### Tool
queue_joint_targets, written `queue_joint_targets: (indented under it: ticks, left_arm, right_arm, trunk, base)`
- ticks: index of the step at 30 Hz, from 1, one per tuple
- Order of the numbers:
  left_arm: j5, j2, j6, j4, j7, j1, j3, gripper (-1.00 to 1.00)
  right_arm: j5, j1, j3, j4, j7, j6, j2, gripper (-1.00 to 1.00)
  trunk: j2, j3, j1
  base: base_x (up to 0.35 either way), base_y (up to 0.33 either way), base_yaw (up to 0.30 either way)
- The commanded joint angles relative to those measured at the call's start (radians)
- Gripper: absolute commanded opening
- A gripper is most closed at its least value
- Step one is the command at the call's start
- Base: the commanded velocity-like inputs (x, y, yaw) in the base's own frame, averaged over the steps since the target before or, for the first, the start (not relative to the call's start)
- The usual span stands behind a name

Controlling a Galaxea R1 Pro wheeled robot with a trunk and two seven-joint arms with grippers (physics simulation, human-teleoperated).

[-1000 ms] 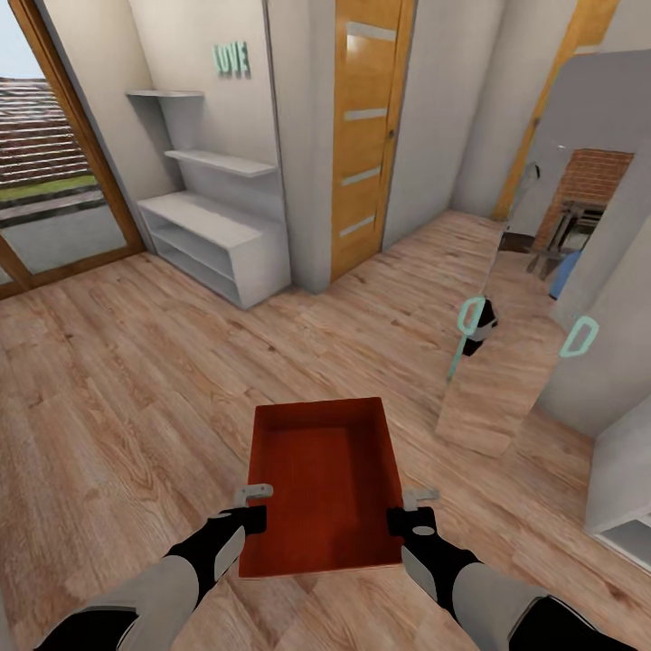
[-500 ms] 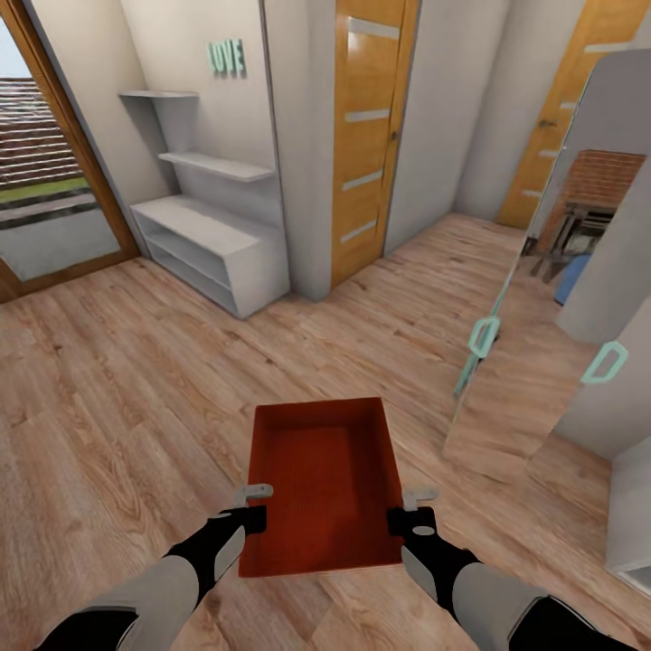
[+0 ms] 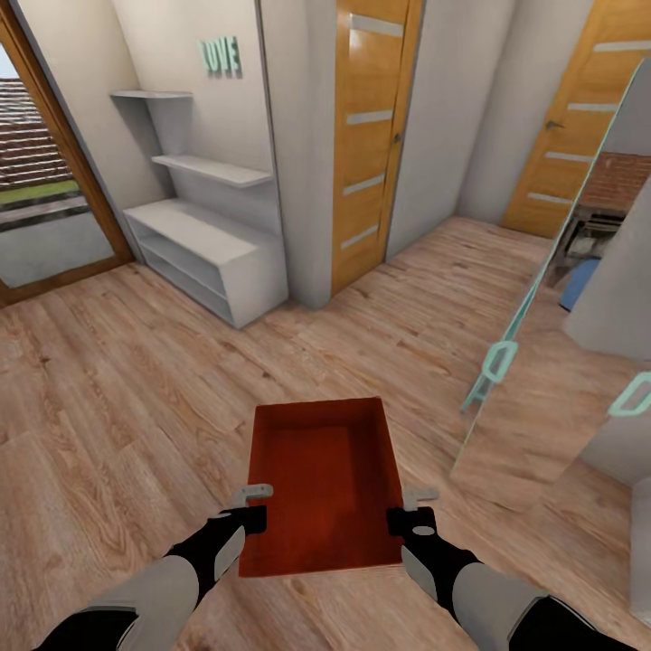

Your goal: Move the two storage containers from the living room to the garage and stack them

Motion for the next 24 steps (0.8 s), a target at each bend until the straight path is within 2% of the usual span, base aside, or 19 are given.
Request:
queue_joint_targets:
  ticks: [1,24]
  left_arm:
    - [-0.005,0.011,0.007,-0.001,0.011,0.001,-0.028,-1.00]
    - [-0.005,0.011,0.007,-0.001,0.011,0.001,-0.028,-1.00]
  right_arm:
    - [-0.003,-0.002,-0.042,0.001,-0.006,-0.008,-0.002,-1.00]
    - [-0.003,-0.002,-0.042,0.001,-0.006,-0.008,-0.002,-1.00]
  trunk:
    - [0.000,-0.001,0.001]
    - [0.000,-0.001,0.001]
  base:
    - [0.323,0.000,0.000]
    - [0.323,0.000,0.000]
